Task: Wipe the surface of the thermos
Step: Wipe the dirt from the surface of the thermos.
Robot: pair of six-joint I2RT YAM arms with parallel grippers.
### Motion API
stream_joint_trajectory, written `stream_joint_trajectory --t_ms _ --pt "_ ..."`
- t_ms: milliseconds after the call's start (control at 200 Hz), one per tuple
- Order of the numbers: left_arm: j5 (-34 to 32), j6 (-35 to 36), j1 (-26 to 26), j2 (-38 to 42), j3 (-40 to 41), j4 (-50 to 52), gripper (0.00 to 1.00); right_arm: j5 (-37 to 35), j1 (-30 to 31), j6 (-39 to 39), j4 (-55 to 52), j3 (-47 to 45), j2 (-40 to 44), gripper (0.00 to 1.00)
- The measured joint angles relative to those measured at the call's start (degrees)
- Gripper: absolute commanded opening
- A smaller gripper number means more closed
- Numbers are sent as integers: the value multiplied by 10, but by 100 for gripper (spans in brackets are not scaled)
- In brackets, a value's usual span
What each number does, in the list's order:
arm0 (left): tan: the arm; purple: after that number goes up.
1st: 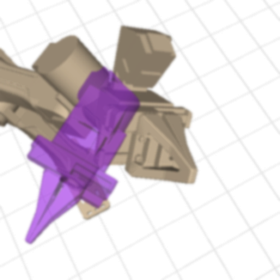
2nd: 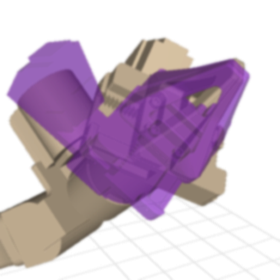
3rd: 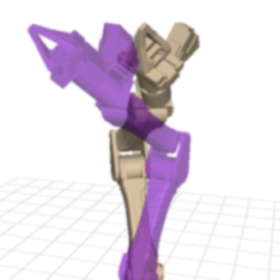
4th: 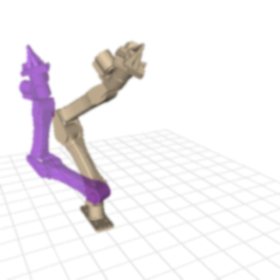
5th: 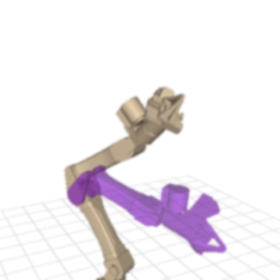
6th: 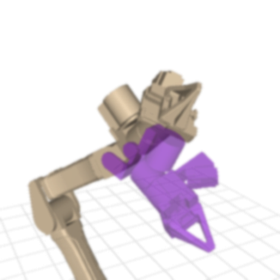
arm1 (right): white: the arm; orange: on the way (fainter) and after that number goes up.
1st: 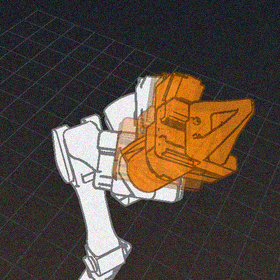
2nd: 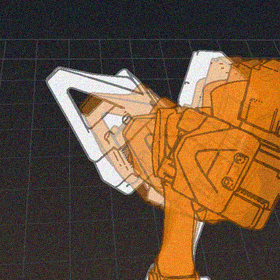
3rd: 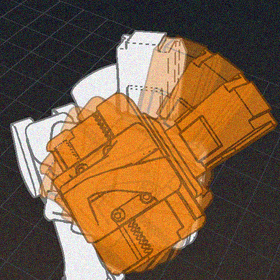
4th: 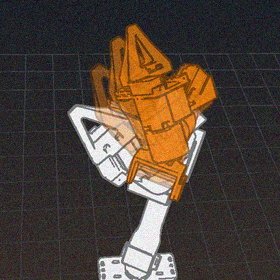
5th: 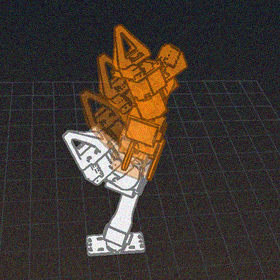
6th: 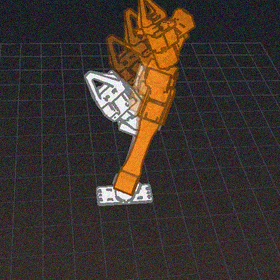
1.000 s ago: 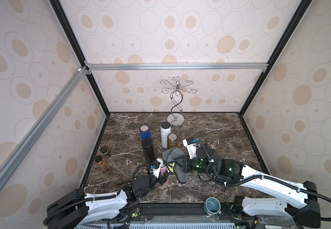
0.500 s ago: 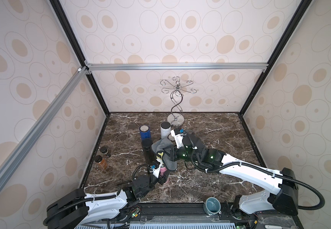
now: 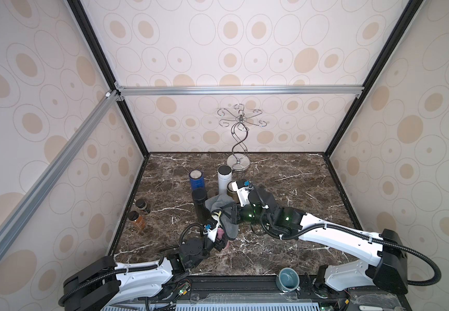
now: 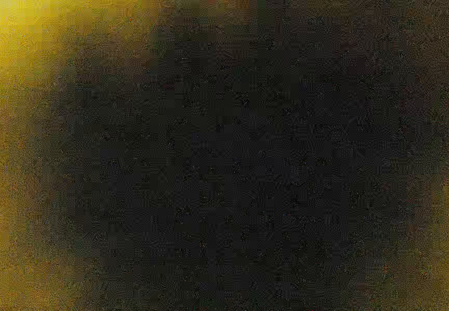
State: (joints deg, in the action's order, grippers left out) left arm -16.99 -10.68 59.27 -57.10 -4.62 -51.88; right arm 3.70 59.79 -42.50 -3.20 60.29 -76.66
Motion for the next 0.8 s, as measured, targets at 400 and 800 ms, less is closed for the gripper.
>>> stream_joint_trajectory --t_ms 400,800 --pt "-2 0 1 2 0 2 0 -34 26 -35 -66 -74 109 0" --pt "-7 -29 0 121 -50 101 0 -114 28 -47 -153 -160 300 0"
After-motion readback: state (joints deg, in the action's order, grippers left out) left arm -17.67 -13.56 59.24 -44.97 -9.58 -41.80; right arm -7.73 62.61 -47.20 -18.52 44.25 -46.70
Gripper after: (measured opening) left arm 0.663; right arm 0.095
